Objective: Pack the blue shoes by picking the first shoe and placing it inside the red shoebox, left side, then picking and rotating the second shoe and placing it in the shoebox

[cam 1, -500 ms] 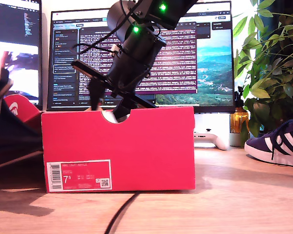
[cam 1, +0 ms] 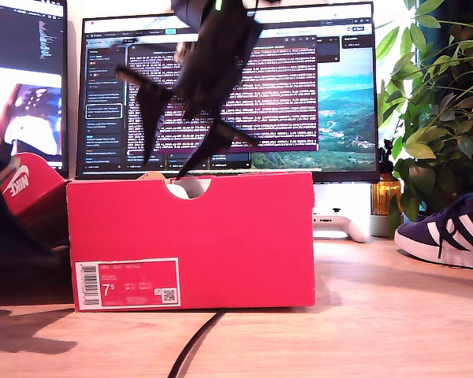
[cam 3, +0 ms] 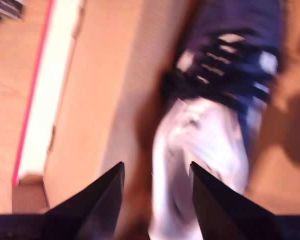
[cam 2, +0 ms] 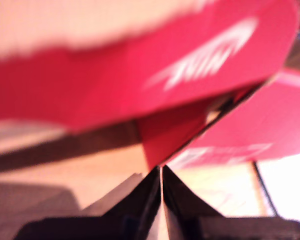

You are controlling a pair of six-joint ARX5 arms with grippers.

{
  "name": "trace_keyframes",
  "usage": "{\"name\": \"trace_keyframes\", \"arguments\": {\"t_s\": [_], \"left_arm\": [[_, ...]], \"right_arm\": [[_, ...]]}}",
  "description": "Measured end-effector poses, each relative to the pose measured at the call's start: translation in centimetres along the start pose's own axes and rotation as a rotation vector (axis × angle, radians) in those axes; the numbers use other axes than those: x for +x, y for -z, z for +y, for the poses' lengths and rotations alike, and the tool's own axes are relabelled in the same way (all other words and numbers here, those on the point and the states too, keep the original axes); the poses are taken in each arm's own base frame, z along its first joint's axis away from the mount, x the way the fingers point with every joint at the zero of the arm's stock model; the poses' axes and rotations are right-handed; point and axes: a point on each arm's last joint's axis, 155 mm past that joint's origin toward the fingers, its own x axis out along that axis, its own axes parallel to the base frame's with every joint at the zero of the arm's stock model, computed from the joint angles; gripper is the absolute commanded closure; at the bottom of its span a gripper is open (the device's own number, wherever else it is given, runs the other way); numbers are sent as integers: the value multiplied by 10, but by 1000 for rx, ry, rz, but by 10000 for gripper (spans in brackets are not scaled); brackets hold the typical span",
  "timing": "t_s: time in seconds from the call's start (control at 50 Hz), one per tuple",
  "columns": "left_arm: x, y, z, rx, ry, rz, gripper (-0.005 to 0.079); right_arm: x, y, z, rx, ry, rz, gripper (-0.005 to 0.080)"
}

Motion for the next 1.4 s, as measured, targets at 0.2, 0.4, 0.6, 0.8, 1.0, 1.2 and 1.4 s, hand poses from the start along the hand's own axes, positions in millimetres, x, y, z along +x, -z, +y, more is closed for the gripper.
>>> {"name": "trace_keyframes", "arguments": {"t_s": [0.2, 0.4, 0.6, 0.8, 1.0, 1.2, 1.4], "left_arm": [[0, 10, 6, -13, -23, 42, 763], [0, 15, 8, -19, -32, 60, 763], [0, 15, 8, -19, -32, 60, 763], [0, 15, 8, -19, -34, 62, 763], [0, 15, 8, -19, -34, 62, 763], [0, 15, 8, -19, -34, 62, 763], [0, 15, 8, -19, -34, 62, 763]], "right_arm": [[-26, 11, -40, 21, 101, 109, 375], [-39, 26, -87, 70, 220, 206, 375], [-44, 19, -109, 94, 326, 166, 375], [-50, 9, -130, 165, 443, 88, 374], [-67, -11, -169, 356, 601, -60, 375], [-92, -27, -211, 497, 699, -171, 375], [-137, -39, -218, 570, 682, -283, 375]]}}
